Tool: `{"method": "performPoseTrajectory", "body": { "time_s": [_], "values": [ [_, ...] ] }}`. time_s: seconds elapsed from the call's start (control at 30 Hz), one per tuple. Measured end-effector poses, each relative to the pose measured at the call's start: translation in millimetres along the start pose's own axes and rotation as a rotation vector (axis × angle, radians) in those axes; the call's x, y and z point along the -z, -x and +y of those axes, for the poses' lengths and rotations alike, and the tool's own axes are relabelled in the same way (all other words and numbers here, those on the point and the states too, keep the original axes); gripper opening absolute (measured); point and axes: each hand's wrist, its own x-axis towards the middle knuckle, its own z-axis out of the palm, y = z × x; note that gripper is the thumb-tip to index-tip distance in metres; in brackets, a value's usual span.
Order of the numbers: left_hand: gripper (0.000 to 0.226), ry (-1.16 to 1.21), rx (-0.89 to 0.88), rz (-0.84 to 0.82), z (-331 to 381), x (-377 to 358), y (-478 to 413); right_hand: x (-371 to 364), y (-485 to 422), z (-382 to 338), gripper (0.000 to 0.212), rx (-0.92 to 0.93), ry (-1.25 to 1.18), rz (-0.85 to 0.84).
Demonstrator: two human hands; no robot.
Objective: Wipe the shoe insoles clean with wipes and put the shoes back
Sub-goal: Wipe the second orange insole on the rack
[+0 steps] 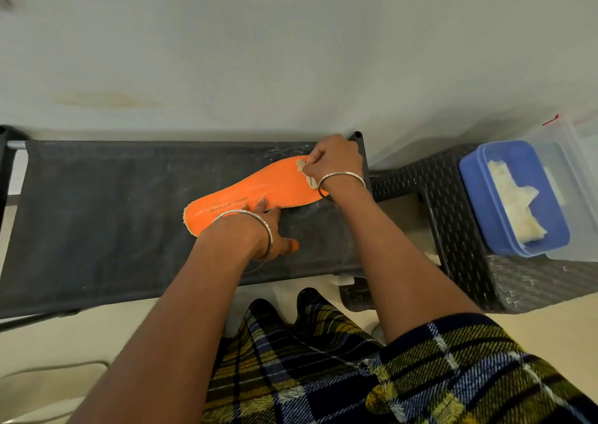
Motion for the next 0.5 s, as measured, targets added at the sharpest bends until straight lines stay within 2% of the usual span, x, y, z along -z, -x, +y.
{"method": "performPoseTrajectory", "body": {
  "time_s": [0.1,0.17,0.23,0.3,0.37,0.5],
  "values": [
    [0.083,-0.004,0.004,0.009,2,0,1,-5,3,-3,0.018,0.038,0.066,0.021],
    [0.084,-0.010,0.008,0.023,4,0,2,-8,10,-13,0.006,0.116,0.050,-0.099],
    [0.083,-0.010,0.006,0.034,5,1,3,-9,19,-21,0.009,0.202,0.010,-0.298],
    [0.083,-0.008,0.004,0.032,4,2,4,-7,20,-20,0.012,0.214,0.010,-0.378],
    [0.083,-0.015,0.007,0.022,2,3,5,-2,10,-13,0.007,0.160,0.061,-0.315],
    [0.083,-0.017,0.008,0.012,1,3,5,3,-5,3,0.026,0.012,0.189,-0.164]
  ]
}}
